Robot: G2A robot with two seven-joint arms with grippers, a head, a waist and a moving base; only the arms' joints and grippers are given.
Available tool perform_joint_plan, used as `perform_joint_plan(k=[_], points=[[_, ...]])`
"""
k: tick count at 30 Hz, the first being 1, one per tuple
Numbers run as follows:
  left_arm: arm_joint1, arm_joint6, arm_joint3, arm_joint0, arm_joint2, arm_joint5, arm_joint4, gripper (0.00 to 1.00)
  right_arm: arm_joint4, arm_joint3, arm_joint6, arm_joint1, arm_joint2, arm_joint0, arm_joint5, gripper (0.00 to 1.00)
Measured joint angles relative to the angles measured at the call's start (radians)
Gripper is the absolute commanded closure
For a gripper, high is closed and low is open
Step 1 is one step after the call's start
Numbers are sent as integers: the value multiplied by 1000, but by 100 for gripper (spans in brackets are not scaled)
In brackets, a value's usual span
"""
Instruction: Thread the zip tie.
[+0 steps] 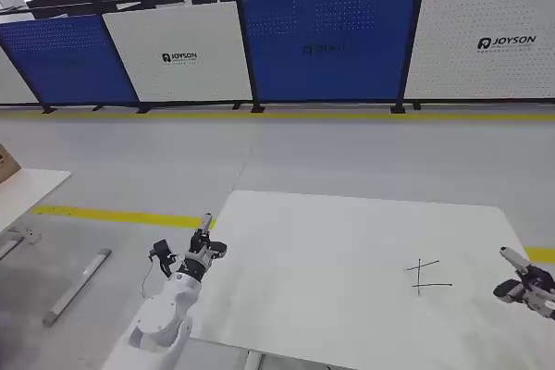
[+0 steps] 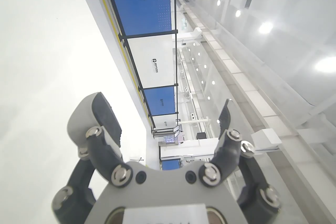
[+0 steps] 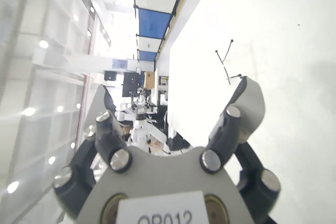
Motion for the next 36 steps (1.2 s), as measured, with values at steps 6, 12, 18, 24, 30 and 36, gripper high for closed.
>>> perform_joint_plan(k=[6, 12, 18, 24, 30, 36], points=[[0, 0, 0, 0, 0, 0, 0, 0, -168, 142, 127, 21, -114, 161, 36, 0], [0, 0, 0, 0, 0, 0, 0, 0, -229, 217, 145, 26, -174, 230, 33, 0], [0, 0, 0, 0, 0, 0, 0, 0, -227, 216, 145, 26, -173, 229, 33, 0], [0, 0, 0, 0, 0, 0, 0, 0, -225, 213, 160, 26, -184, 229, 19, 0], [0, 0, 0, 0, 0, 0, 0, 0, -232, 348, 308, 34, -265, 328, -86, 0], [0, 0, 0, 0, 0, 0, 0, 0, -265, 434, 304, 38, -397, 422, -147, 0]])
